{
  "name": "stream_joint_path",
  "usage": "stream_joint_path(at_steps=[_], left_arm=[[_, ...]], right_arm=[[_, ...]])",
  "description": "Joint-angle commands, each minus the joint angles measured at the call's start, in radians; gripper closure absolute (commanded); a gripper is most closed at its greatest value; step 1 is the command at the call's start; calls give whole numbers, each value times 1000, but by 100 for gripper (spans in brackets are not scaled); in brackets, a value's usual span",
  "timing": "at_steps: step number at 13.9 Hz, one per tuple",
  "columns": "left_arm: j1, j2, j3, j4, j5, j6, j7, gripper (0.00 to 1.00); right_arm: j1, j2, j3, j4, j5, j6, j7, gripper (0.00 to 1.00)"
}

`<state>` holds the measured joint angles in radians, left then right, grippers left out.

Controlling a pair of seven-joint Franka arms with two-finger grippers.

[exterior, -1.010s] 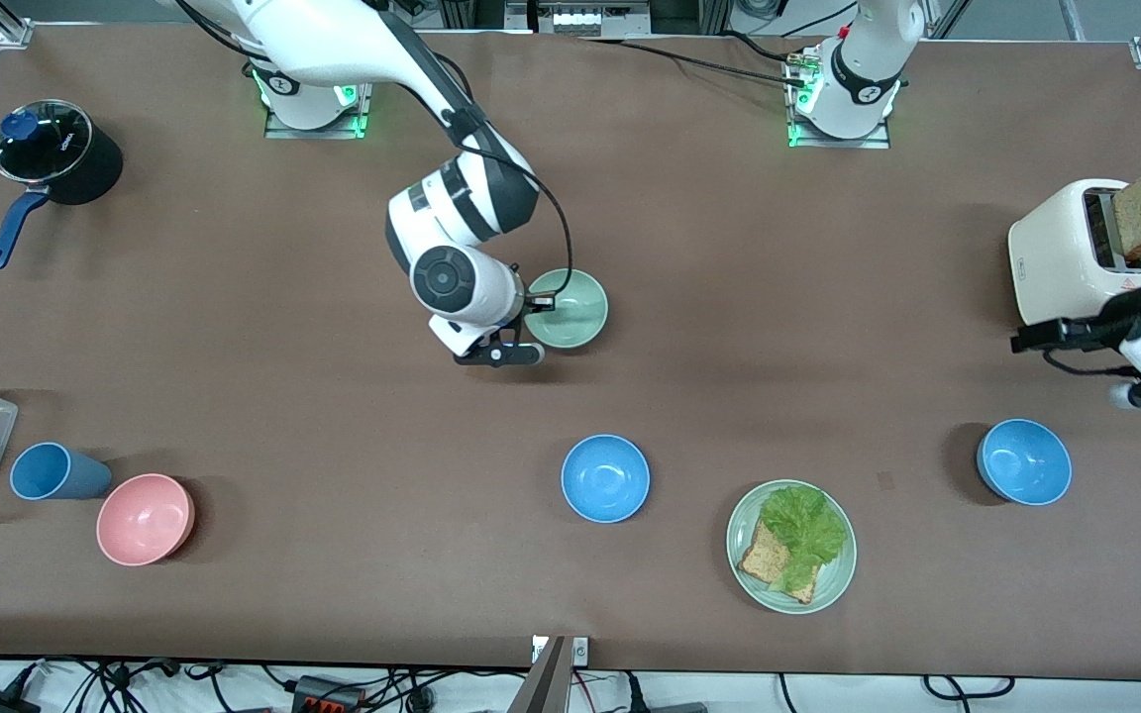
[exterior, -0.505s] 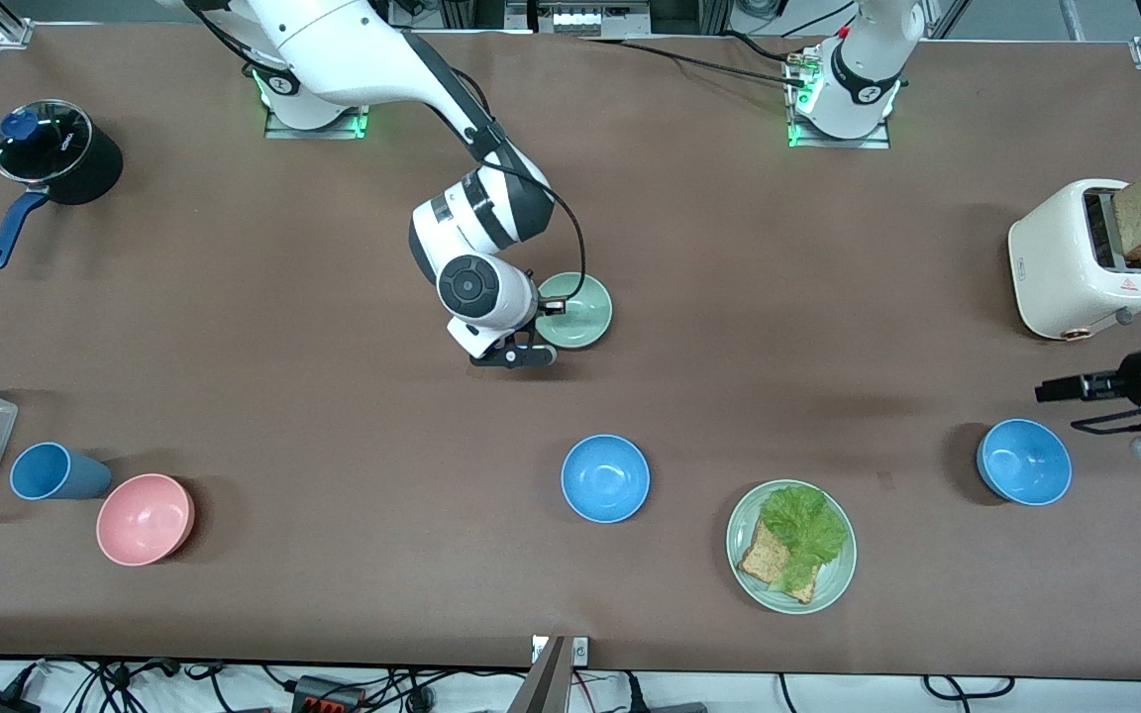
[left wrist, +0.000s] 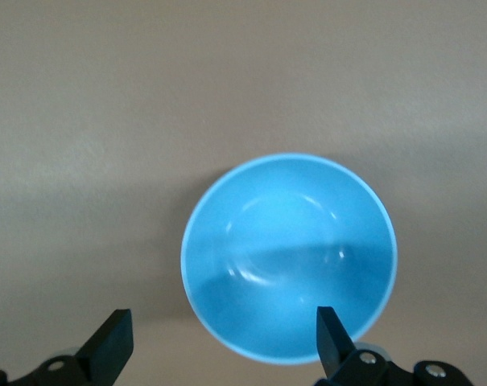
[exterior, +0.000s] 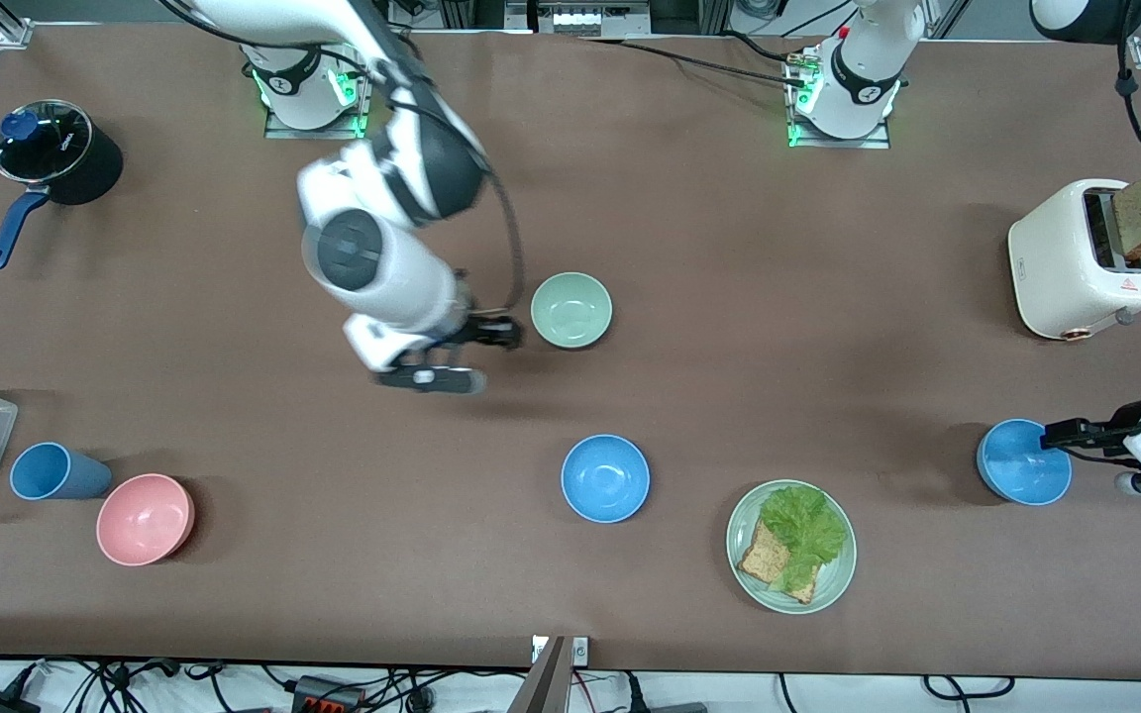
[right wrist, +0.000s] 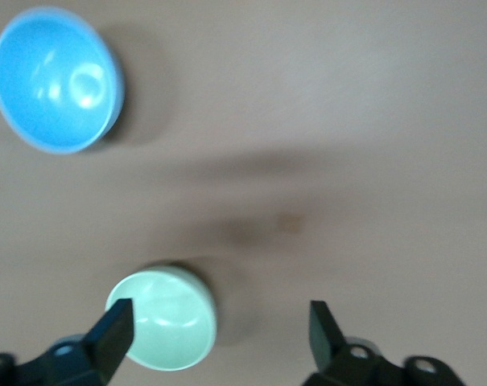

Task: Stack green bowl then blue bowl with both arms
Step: 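Release the green bowl and withdraw the right gripper while the left gripper reaches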

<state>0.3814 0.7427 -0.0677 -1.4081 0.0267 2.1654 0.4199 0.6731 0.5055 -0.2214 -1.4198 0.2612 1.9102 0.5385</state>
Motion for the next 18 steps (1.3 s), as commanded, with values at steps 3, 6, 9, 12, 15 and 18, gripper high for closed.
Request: stream_joint_path(at_steps=[3, 6, 9, 12, 15, 18], left_arm=[[1, 69, -6, 35, 19, 63, 49, 0], [2, 79, -4, 25, 19, 115, 57, 0], [40, 101, -4, 21, 21, 126, 75, 0], [39, 103, -4, 21, 21, 140, 131, 18], [33, 104, -6, 21, 21, 142, 131, 42], [16, 113, -6, 21, 21, 140, 131, 69]], right_arm=[[-4, -111, -157, -14, -48, -48, -70, 0], [-9, -142, -269, -13, -45, -137, -176, 0], [-15, -153, -363, -13, -43, -158, -334, 0], [-47, -159, -420, -11, -36, -160, -435, 0], [-327, -189, -186, 28, -46, -160, -527, 0], [-487, -229, -9, 33, -124, -160, -531, 0]])
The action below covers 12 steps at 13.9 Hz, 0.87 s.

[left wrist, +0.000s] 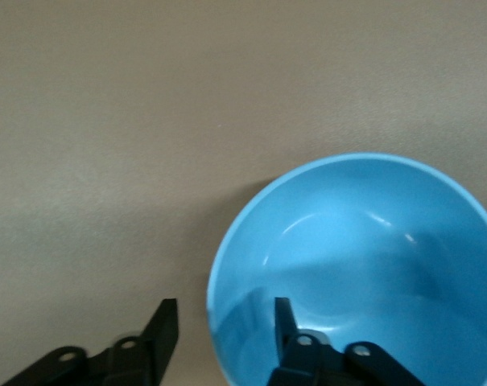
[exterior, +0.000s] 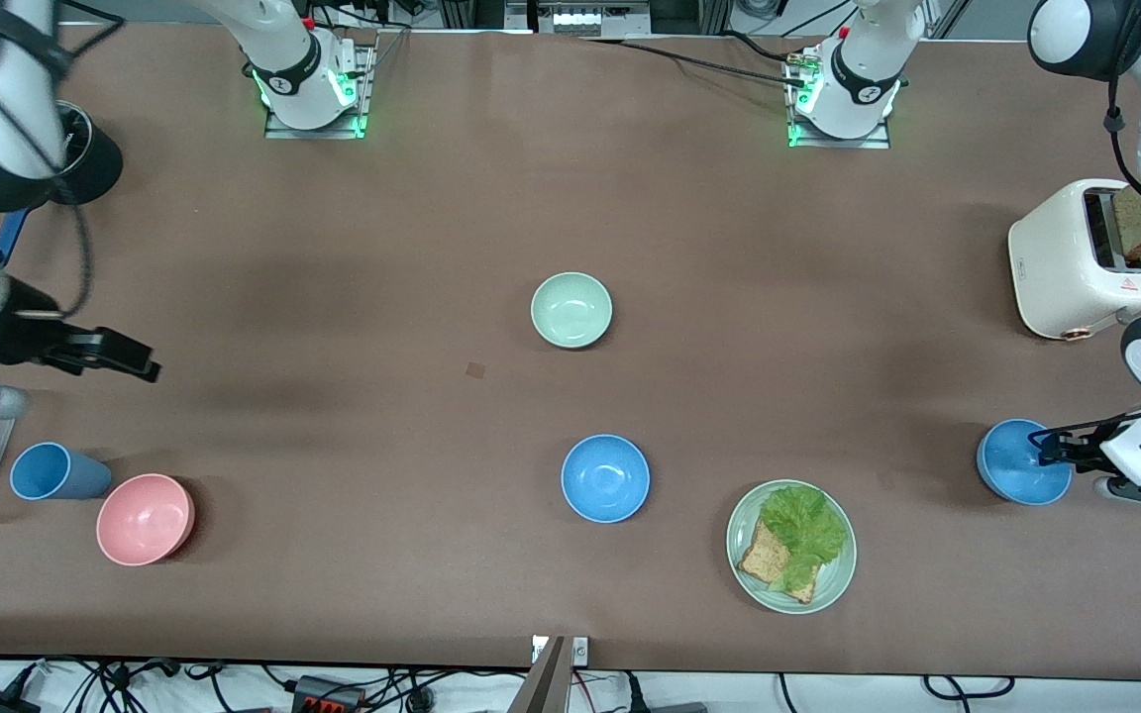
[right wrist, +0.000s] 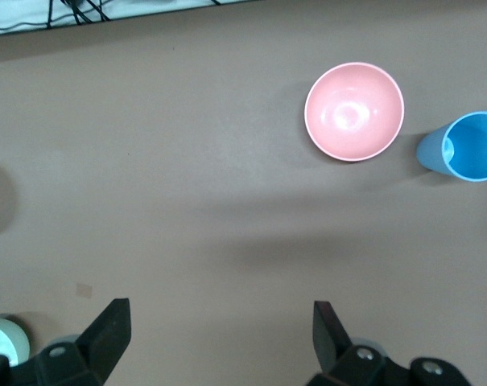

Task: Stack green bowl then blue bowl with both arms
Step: 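Grasp the blue bowl rim with the left gripper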

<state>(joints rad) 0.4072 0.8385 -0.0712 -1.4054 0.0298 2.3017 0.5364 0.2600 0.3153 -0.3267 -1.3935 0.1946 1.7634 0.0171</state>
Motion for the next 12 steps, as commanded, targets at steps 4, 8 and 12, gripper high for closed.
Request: stream_joint_path(at_steps=[4, 8, 12], left_arm=[[-19, 10, -19, 17, 18, -21, 98, 89], [-48, -21, -67, 23, -1, -183, 249, 99], [-22, -79, -146, 22, -14, -289, 228, 99]], right_arm=[[-230, -102, 248, 2, -148, -74, -31, 0], [-288, -113, 311, 2, -181, -136, -37, 0], [-277, -122, 288, -1, -182, -156, -55, 0]])
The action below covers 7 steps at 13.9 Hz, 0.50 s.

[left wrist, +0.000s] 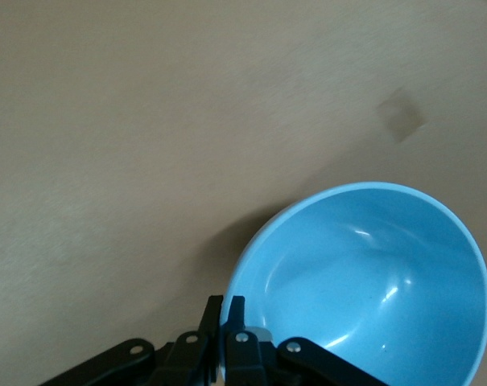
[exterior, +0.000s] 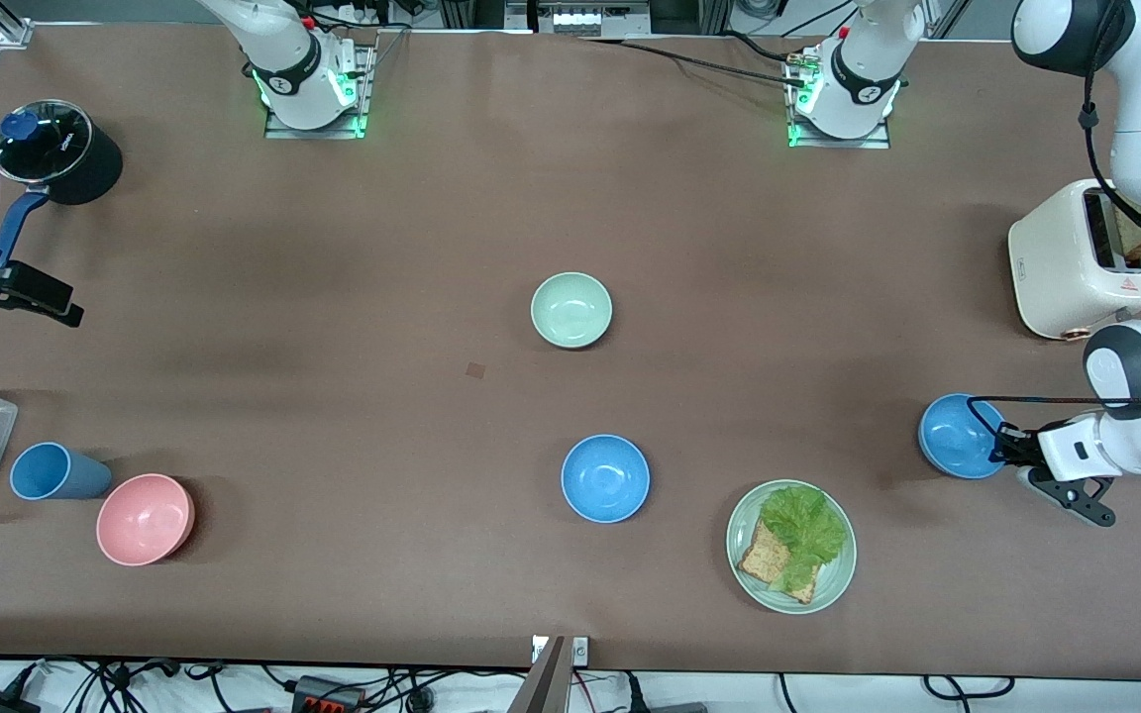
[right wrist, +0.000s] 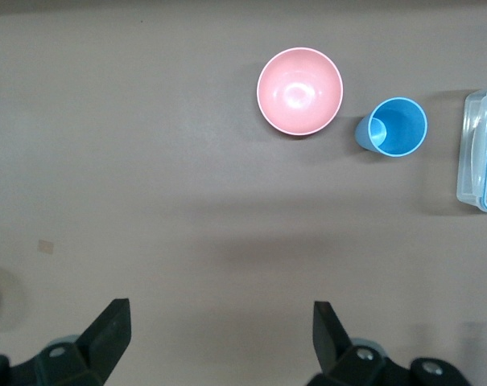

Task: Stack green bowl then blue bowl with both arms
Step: 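Grasp the blue bowl rim with the left gripper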

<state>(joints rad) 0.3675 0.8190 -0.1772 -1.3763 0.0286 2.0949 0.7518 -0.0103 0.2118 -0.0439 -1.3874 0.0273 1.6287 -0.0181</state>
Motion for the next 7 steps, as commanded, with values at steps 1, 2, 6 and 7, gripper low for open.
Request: stream_joint_path(at_steps=[1, 2, 6, 7], left_arm=[[14, -85, -63, -7, -13, -132, -38, 99], [14, -116, -100, -10, -13, -186, -98, 99], [11, -166, -269, -13, -12, -300, -332, 99], [11, -169, -309, -24, -12, -302, -403, 99]], right_arm=[[-4, -22, 4, -7, -15, -48, -13, 0], [25, -23, -25, -9, -15, -58, -10, 0], [69, -43, -71, -44, -15, -47, -14, 0], [52, -43, -70, -45, -13, -46, -19, 0]])
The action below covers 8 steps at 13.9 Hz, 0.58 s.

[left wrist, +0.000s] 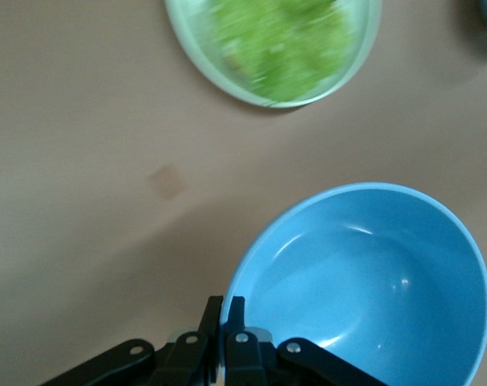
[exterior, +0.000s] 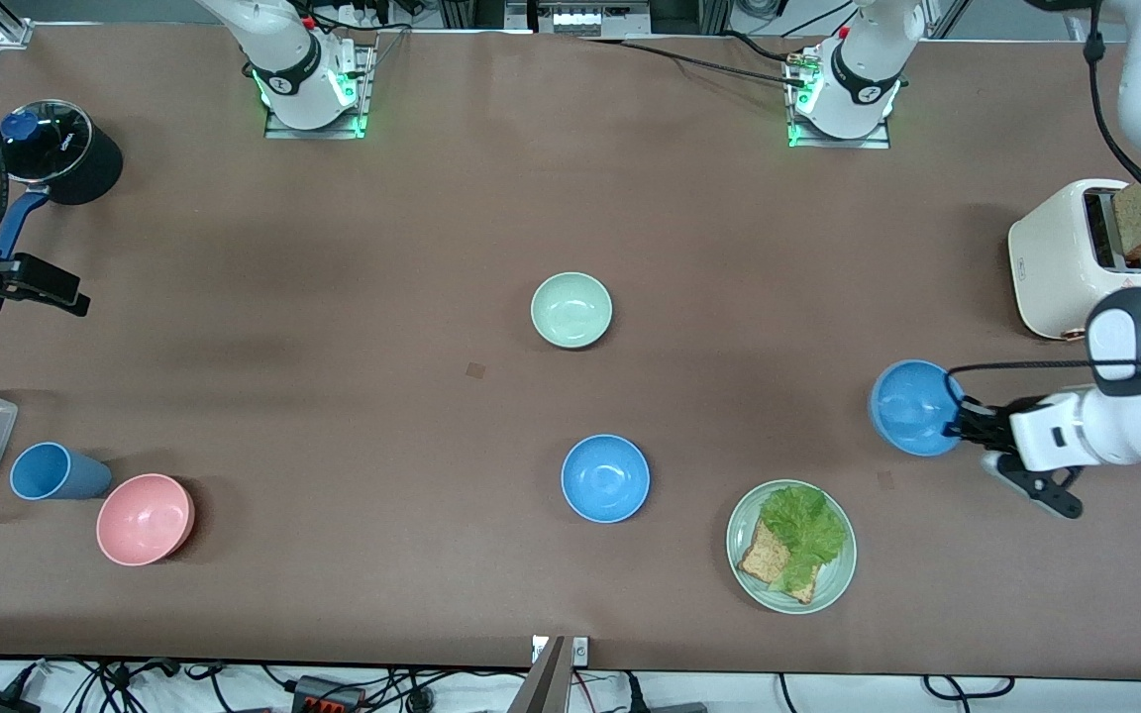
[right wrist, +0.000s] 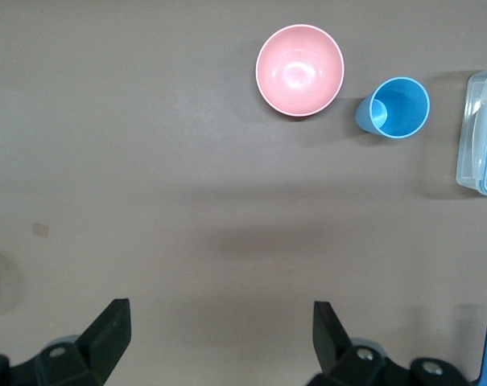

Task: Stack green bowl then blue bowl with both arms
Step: 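Grasp the blue bowl rim with the left gripper, then carry the blue bowl with the left gripper over the green bowl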

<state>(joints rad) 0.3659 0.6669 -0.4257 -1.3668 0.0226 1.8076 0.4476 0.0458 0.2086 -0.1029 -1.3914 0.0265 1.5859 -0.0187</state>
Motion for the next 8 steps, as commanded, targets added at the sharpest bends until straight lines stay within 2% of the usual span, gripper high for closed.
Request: stream_joint_path(at_steps=[1, 4, 8], left_arm=[[13, -18, -103, -38, -6, -14, -187, 99], [-19, -21, -192, -52, 5, -4, -460, 99], [-180, -18, -199, -72, 10, 111, -829, 99]], right_arm=[[-9, -41, -5, -41, -11, -3, -18, 0], [-32, -52, 26, -54, -11, -9, -9, 0], [-27, -92, 25, -112, -14, -3, -17, 0]])
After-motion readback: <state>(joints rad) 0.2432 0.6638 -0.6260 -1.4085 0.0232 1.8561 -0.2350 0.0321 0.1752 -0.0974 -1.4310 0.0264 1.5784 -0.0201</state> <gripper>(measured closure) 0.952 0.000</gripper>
